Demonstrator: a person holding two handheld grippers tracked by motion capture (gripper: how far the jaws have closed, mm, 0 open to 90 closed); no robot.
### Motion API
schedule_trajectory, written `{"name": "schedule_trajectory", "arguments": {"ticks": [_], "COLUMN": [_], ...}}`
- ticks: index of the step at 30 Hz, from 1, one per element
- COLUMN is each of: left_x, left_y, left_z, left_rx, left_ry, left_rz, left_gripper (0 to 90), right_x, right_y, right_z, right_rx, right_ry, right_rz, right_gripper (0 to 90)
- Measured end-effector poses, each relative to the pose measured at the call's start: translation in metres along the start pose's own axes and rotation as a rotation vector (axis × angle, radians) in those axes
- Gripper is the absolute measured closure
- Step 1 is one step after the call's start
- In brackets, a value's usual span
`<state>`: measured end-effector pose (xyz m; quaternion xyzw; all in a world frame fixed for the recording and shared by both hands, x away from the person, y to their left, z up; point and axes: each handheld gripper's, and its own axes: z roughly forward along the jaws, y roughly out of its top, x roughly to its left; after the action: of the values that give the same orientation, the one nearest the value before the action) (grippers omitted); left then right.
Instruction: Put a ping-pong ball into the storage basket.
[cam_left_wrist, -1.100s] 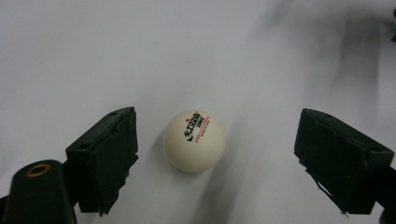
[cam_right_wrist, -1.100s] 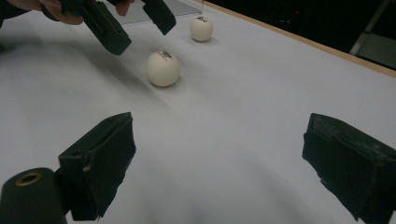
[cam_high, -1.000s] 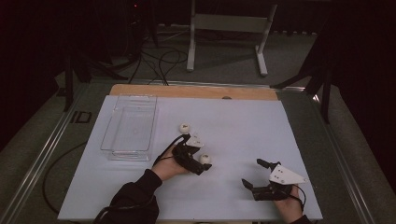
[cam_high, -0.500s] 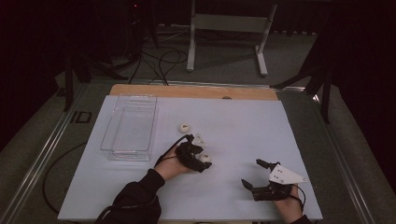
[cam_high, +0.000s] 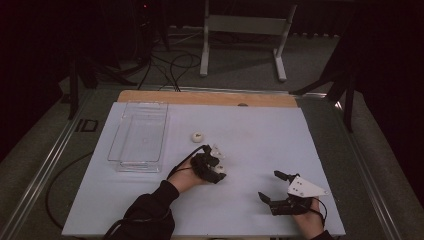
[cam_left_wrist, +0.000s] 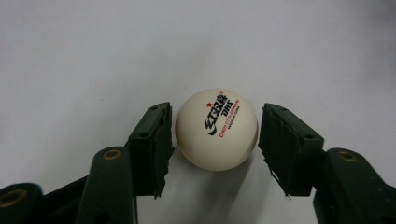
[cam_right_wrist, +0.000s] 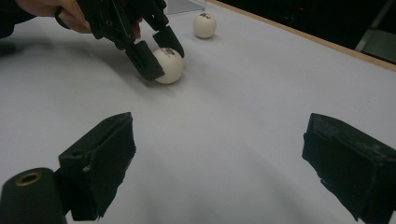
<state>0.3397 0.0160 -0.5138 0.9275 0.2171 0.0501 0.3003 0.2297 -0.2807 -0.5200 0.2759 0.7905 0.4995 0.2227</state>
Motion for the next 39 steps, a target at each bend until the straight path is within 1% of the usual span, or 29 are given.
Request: {"name": "schedule_trajectory", "arguments": {"ticks": [2, 4, 6, 9, 11, 14, 19, 21, 24, 26, 30, 31, 32, 34, 38, 39], "left_x": [0.000, 0.000, 0.001, 0.001, 0.001, 0.000, -0.002, -0.002, -0.003, -0.004, -0.006, -0.005, -0.005, -0.005, -0.006, -0.006], "left_y": [0.000, 0.000, 0.000, 0.001, 0.001, 0.003, 0.005, 0.006, 0.006, 0.006, 0.006, 0.007, 0.007, 0.006, 0.006, 0.006], "left_z": [0.001, 0.002, 0.003, 0.004, 0.004, 0.003, -0.002, -0.005, -0.008, -0.009, -0.012, -0.013, -0.014, -0.016, -0.020, -0.022], "left_rx": [0.003, 0.006, 0.010, 0.014, 0.020, 0.025, 0.032, 0.023, 0.030, 0.039, 0.044, 0.045, 0.049, 0.048, 0.053, 0.058], "left_ry": [-0.001, 0.005, 0.000, -0.002, -0.003, 0.002, -0.034, -0.045, -0.068, -0.071, -0.076, -0.083, -0.089, -0.098, -0.104, -0.109], "left_rz": [0.003, -0.002, -0.007, 0.000, -0.002, 0.005, 0.025, 0.026, 0.039, 0.054, 0.059, 0.059, 0.067, 0.061, 0.073, 0.070], "left_gripper": [46.8, 48.5, 48.6, 50.7, 51.0, 51.6, 52.0, 52.0, 52.1, 52.2, 52.2, 52.2, 52.2, 52.2, 52.2, 52.3], "right_x": [0.000, 0.000, 0.000, 0.000, 0.000, 0.000, 0.000, 0.000, 0.001, 0.000, 0.000, 0.000, 0.000, 0.000, 0.000, 0.000], "right_y": [0.000, 0.000, 0.000, 0.000, 0.000, 0.000, 0.001, 0.001, 0.001, 0.001, 0.001, 0.001, 0.001, 0.002, 0.002, 0.002], "right_z": [0.000, -0.001, -0.001, 0.000, -0.001, 0.000, -0.001, -0.001, -0.001, -0.001, -0.001, -0.001, -0.001, -0.001, -0.002, -0.002], "right_rx": [-0.003, -0.003, -0.003, -0.003, -0.003, -0.003, -0.003, -0.002, -0.005, -0.005, -0.009, -0.008, -0.008, -0.011, -0.013, -0.013], "right_ry": [-0.001, -0.002, -0.002, -0.001, -0.002, -0.002, -0.003, 0.000, 0.001, 0.000, -0.004, -0.005, -0.005, -0.004, -0.005, -0.006], "right_rz": [-0.002, 0.002, 0.000, 0.000, -0.001, -0.002, -0.001, 0.004, 0.004, 0.002, 0.004, 0.004, 0.004, 0.003, 0.002, 0.001], "right_gripper": [9.2, 9.2, 9.2, 9.2, 9.2, 9.2, 9.2, 9.2, 9.3, 9.3, 9.3, 9.2, 9.2, 9.2, 9.2, 9.2]}}
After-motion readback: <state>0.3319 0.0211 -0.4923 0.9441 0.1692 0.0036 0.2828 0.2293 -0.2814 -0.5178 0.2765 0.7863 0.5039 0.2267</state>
